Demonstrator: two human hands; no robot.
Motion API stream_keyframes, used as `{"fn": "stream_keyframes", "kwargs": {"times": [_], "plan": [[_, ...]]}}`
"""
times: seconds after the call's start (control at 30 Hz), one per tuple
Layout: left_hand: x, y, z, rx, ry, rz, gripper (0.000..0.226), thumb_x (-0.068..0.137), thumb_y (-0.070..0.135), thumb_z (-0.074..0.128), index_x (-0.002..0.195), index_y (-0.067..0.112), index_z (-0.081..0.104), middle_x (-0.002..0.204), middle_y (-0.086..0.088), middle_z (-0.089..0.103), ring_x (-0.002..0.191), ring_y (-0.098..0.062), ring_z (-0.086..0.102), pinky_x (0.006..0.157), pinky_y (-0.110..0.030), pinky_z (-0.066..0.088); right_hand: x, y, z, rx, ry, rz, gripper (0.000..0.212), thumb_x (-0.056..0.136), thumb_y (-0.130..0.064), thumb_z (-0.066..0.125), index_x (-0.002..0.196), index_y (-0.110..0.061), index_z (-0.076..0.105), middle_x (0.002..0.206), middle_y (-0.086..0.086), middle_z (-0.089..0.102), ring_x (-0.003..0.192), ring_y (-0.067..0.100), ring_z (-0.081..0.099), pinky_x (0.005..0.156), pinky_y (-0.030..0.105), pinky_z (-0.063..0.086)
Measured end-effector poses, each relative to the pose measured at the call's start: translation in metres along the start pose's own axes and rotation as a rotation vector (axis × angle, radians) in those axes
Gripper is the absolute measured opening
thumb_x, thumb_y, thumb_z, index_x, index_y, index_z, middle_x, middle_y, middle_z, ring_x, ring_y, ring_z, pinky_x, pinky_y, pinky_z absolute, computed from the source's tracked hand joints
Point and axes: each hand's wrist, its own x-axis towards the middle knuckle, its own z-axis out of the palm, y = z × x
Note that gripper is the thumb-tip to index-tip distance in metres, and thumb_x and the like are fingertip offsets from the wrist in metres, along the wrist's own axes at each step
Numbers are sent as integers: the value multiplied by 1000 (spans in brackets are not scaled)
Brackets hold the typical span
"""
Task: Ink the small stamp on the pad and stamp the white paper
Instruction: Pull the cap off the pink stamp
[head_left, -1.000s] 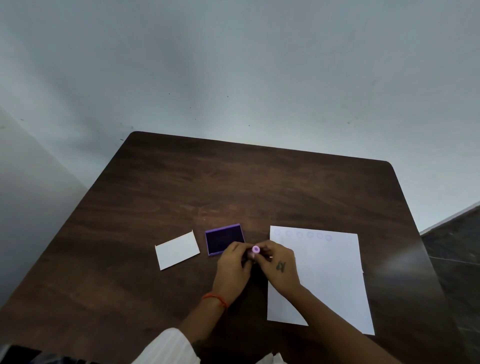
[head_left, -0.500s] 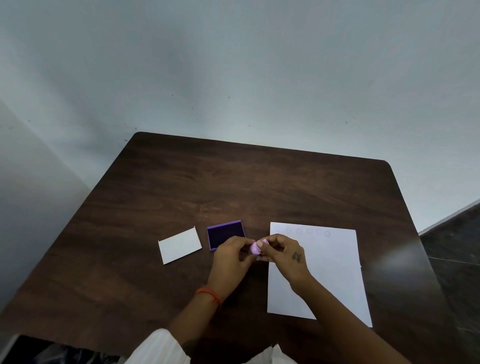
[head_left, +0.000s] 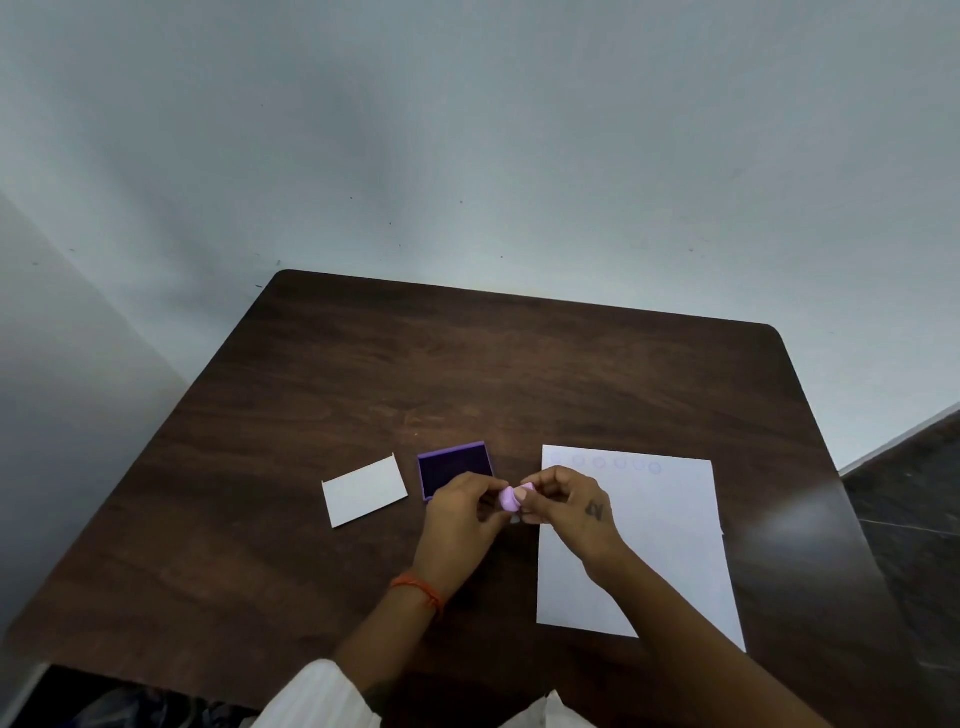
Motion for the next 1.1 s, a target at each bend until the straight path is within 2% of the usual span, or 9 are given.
{"fn": "stream_keyframes", "kwargs": {"times": [0.13, 0.23, 0.4, 0.57, 0.6, 0.7, 0.93, 1.0, 1.1], "plan": [[0, 0, -1, 9, 1, 3, 26, 76, 21, 72, 101, 17, 66, 100, -4, 70, 89, -5, 56, 78, -6, 35, 1, -3, -3, -15, -27, 11, 21, 76, -21, 74, 94, -14, 67, 94, 6, 70, 86, 18, 65, 70, 17, 51], [1, 0, -2, 10, 2, 15, 24, 77, 21, 70, 101, 16, 66, 100, -4, 70, 88, -4, 55, 77, -5, 36, 2, -3, -2, 36, -37, 68, 31, 75, -26, 74, 102, -15, 63, 95, 1, 67, 86, 18, 66, 69, 17, 53], [3, 1, 0, 7, -13, 27, 24, 77, 21, 71, 99, 15, 66, 98, -6, 69, 86, -4, 54, 75, -6, 36, 2, -3, -2, -31, -2, 49, 17, 78, -22, 71, 91, -11, 68, 95, 12, 71, 84, 21, 67, 69, 17, 52], [6, -2, -1, 19, 1, 34, 24, 77, 20, 71, 100, 15, 66, 98, -5, 70, 86, -2, 54, 81, -11, 43, 2, -7, -3, -14, -17, 34, 29, 77, -25, 72, 102, -13, 65, 97, 3, 67, 84, 14, 65, 65, 12, 50], [7, -2, -1, 18, 2, 33, 24, 77, 20, 71, 100, 16, 66, 98, -5, 70, 86, -2, 54, 82, -13, 44, 2, -7, -3, 4, -14, 64, 30, 78, -28, 71, 102, -12, 64, 97, 4, 67, 81, 15, 66, 66, 13, 52], [8, -1, 0, 17, -6, 36, 23, 77, 20, 71, 99, 16, 67, 97, -5, 70, 85, -2, 54, 77, -6, 38, 3, -6, -3, -30, 4, 84, 25, 80, -28, 69, 95, -8, 66, 93, 11, 70, 78, 19, 68, 68, 18, 53], [9, -6, 4, -10, -8, 2, 25, 76, 22, 72, 100, 19, 67, 98, -2, 70, 85, -3, 56, 78, -8, 40, 2, -7, -7, 7, -13, 29, 20, 79, -19, 71, 96, -8, 69, 96, 11, 70, 90, 23, 65, 79, 28, 53], [10, -8, 5, -5, -23, -13, 25, 76, 21, 72, 101, 19, 66, 99, -2, 70, 86, -2, 55, 79, -7, 38, 2, -6, -9, 35, -10, 31, 19, 79, -17, 71, 96, -9, 68, 97, 10, 69, 91, 22, 64, 79, 26, 52], [10, -13, 7, -18, -55, -68, 29, 76, 18, 72, 104, 19, 65, 104, -1, 69, 92, -5, 58, 87, -16, 44, 1, -4, -14, 76, -10, 52, 18, 79, -14, 70, 96, -12, 68, 96, 9, 69, 89, 20, 65, 75, 21, 52]]}}
